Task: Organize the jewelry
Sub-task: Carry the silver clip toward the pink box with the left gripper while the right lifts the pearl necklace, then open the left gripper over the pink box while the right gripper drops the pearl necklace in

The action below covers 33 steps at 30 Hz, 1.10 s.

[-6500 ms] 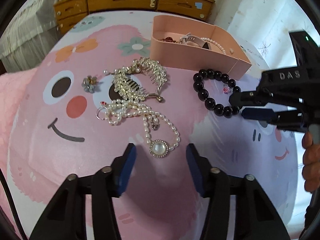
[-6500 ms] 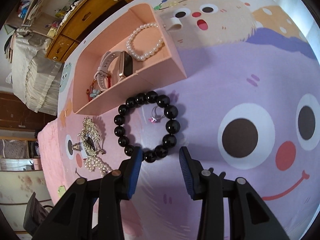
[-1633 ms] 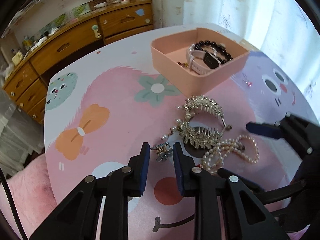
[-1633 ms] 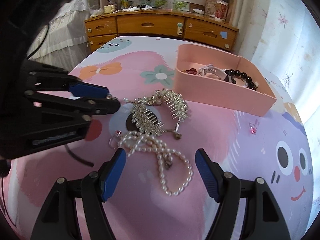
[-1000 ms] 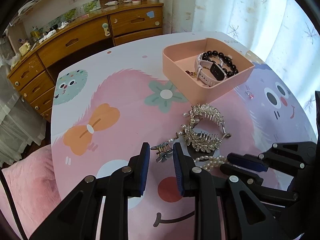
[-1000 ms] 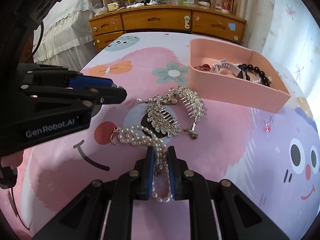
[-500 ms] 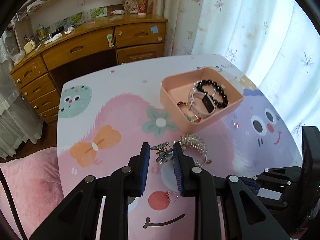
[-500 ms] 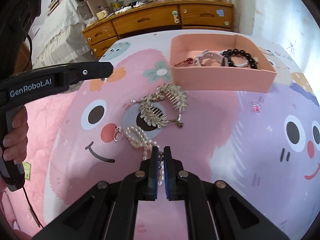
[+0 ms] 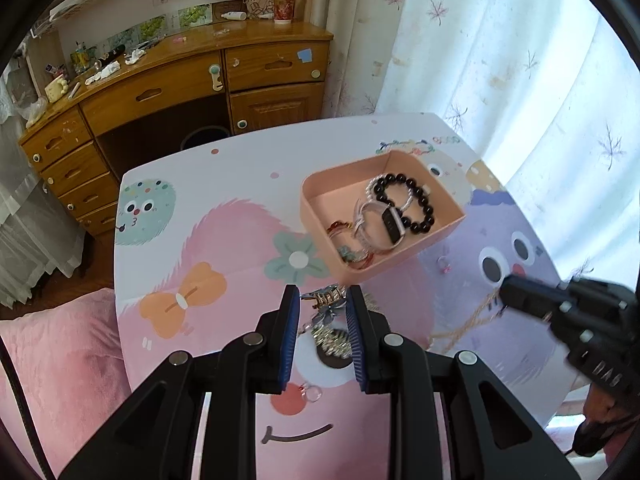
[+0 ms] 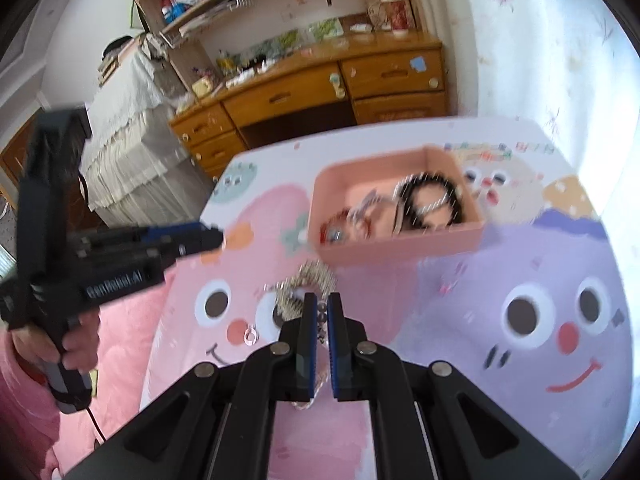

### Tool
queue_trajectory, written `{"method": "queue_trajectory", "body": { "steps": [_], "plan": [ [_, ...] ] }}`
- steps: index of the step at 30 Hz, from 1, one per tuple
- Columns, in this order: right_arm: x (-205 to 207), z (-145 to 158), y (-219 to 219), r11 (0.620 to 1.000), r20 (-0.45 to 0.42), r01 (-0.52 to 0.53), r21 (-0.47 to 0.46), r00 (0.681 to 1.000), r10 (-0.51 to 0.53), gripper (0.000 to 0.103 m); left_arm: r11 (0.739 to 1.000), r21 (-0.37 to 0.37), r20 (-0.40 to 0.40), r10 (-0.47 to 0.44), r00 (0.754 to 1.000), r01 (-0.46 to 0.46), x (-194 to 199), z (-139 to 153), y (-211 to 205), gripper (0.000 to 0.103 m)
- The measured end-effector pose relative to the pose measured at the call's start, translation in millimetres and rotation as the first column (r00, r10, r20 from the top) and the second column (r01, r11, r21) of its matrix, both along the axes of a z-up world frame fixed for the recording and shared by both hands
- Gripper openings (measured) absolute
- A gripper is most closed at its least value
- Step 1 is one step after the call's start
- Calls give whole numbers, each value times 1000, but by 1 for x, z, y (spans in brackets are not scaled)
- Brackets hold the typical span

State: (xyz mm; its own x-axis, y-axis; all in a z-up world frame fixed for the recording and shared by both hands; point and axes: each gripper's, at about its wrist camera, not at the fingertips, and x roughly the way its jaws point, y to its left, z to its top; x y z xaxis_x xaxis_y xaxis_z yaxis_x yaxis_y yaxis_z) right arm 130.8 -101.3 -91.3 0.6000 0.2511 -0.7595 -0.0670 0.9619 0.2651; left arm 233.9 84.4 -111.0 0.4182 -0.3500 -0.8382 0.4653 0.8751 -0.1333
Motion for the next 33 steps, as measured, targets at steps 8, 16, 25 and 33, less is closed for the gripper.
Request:
{"method": "queue_trajectory", "body": {
  "steps": [8, 16, 25, 33],
  "plan": [
    [12, 69, -24, 994, 160, -43, -96, 986, 58, 4, 996, -91, 42, 6, 999, -2, 7, 43, -15, 22],
    [28, 138, -40, 983, 316, -70, -172, 941, 122, 4, 987, -160, 118, 34, 992, -14, 18, 80, -33, 22],
    [63, 163, -52, 975, 377, -116, -187, 908, 180, 4, 977, -190, 110, 118, 987, -95, 36, 70, -54, 22],
    [90, 124, -52, 964, 316, -235, -127, 911, 264, 5, 965, -174, 30, 203, 979, -195, 51, 33, -64, 22]
  ]
}}
